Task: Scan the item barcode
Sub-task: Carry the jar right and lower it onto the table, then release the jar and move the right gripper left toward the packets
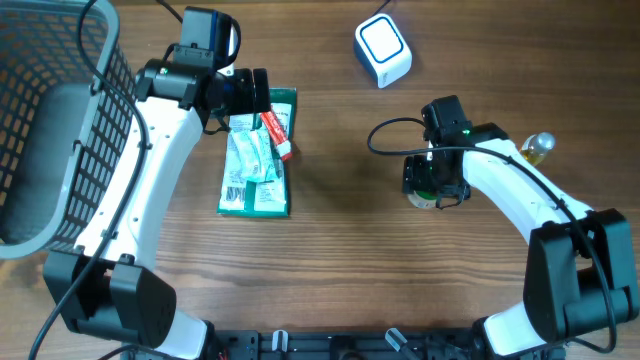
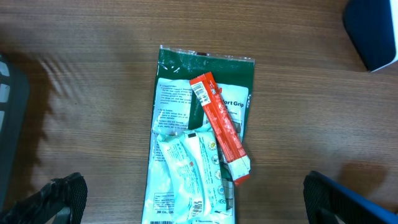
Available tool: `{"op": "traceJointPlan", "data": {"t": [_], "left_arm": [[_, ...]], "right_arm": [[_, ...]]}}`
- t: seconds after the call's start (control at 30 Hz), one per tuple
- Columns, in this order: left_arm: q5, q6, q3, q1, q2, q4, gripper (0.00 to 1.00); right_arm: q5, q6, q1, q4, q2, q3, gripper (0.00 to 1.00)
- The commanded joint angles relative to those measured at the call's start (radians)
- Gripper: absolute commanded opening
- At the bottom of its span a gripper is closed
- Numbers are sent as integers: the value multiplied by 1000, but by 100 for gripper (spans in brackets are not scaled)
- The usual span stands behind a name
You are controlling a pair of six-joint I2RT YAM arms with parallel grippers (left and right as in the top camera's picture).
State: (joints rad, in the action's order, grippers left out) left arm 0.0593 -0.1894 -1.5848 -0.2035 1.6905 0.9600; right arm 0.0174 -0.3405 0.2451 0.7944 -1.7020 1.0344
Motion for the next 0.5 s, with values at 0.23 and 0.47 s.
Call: {"op": "traceJointPlan", "data": {"t": [0.23,0.47], "left_arm": [[9,-10,-3,4,8,-2,100],[9,-10,-3,4,8,-2,100]], "right_arm": [[27,-3,0,-14,-2,48,63],[-163,1,0,45,-2,45,64]]}}
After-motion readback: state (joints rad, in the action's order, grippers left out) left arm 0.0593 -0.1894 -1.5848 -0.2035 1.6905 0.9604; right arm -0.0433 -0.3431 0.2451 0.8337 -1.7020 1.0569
